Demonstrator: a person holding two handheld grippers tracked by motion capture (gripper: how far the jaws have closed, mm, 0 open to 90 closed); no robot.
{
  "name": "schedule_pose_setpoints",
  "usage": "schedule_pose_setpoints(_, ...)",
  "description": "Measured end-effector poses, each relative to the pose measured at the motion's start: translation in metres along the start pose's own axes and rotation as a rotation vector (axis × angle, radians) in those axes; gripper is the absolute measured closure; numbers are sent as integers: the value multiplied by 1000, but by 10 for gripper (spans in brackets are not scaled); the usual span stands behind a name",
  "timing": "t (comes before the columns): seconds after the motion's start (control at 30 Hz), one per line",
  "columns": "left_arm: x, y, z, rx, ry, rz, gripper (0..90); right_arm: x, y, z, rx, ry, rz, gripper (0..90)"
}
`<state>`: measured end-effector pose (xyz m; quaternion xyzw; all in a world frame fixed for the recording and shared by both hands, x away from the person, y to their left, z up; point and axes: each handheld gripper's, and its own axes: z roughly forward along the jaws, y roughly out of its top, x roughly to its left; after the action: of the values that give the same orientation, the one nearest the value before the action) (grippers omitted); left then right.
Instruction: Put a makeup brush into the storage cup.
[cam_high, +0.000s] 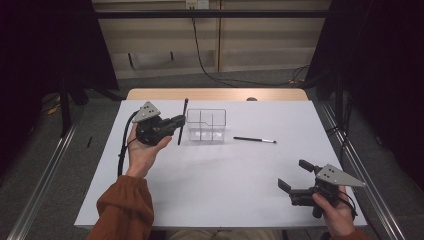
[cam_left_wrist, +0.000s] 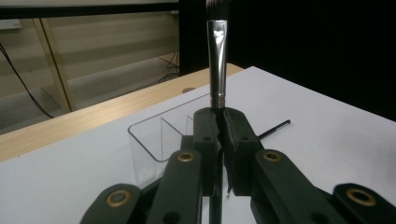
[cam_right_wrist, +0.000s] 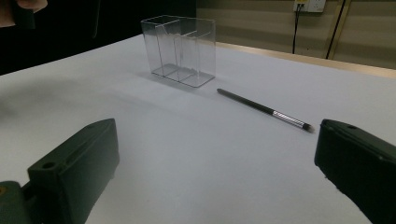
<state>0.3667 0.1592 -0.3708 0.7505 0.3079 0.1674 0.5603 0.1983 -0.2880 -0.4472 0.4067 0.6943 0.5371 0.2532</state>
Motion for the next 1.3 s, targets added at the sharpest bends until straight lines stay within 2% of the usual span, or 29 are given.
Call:
schedule_pose_setpoints(0.03,1,1,1,-16,1,-9,847,0,0,0,-1,0,2,0)
schedule_pose_setpoints(0.57,-1,16,2,-42,4,6,846,0,0,0,-9,10,12,0)
schedule_pose_setpoints(0.73,-1,23,6,-53,-10,13,847,1,0,0,-9,11,11,0)
schedule_pose_setpoints(0.97,-2,32,15,-59,-7,15,847,0,0,0,-10,10,11,0)
schedule_pose_setpoints(1.07,-2,33,21,-60,9,17,846,1,0,0,-9,12,16,0)
schedule_pose_setpoints(1.13,-1,34,24,-65,-3,11,846,1,0,0,-13,11,27,0)
schedule_pose_setpoints(1.3,-1,40,29,-73,2,8,847,1,0,-1,-11,9,27,0)
